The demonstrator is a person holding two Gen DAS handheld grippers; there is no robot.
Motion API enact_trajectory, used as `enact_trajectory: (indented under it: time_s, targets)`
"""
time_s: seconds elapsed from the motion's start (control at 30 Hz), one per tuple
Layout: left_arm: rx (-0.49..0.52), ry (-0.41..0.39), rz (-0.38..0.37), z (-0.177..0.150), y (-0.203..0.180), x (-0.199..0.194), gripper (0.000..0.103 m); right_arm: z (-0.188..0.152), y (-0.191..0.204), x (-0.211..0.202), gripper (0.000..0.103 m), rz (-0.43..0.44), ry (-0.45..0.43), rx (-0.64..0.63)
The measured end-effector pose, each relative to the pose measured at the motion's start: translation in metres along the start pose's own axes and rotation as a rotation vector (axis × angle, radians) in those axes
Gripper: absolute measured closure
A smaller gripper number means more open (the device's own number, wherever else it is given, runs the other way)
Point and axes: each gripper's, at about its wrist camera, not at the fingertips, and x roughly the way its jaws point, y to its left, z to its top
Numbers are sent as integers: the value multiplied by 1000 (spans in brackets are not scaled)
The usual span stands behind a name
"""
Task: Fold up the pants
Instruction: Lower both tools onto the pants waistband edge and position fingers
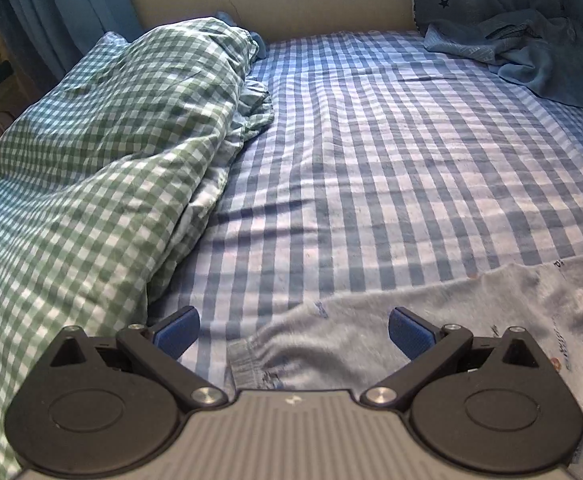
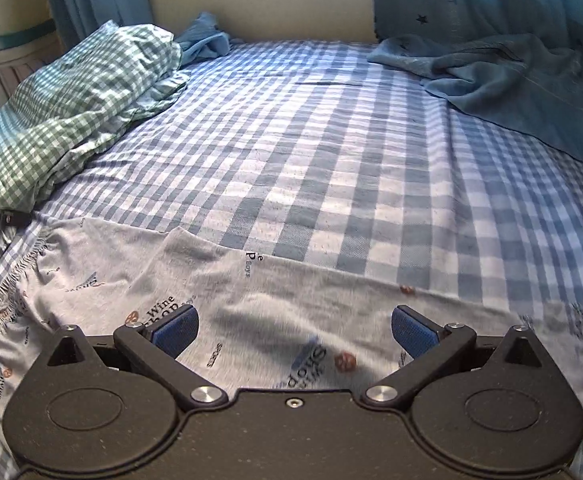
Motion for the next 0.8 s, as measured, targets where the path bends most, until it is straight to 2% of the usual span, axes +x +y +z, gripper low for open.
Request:
enact_trajectory:
  time_s: [0.1,0.17,0.3,0.4,0.47,0.53,0.67,0.7,0.73,0.77,0.8]
  targets:
    - [90,14,-116,10,17,25,0,14,-6,30,1,77,25,-63]
    - [165,27,-154,9,22,42,0,21,-11,48,1,82,38,-85]
    - [324,84,-136,1,18,78,0,34,-23,81,1,112,93,-97]
    - [363,117,-131,-1,17,99,2,43,-31,95,1,167,116,-83]
    - [369,137,-151,-1,14,110,11,46,-32,100,5,197,122,-90]
    - [378,174,-188,-1,11,121,26,49,-33,107,10,232,154,-104]
    - [397,219,-250,-3,6,127,37,46,-23,112,17,227,189,-210]
    - [382,228,-266,-2,8,128,45,45,-20,111,18,219,190,-229]
    - [350,243,-288,-2,11,127,57,44,-18,110,25,204,187,-240]
    - [314,257,-303,-2,14,128,64,43,-17,109,35,185,182,-249]
    - [287,260,-303,-3,16,126,76,42,-16,107,40,176,175,-255]
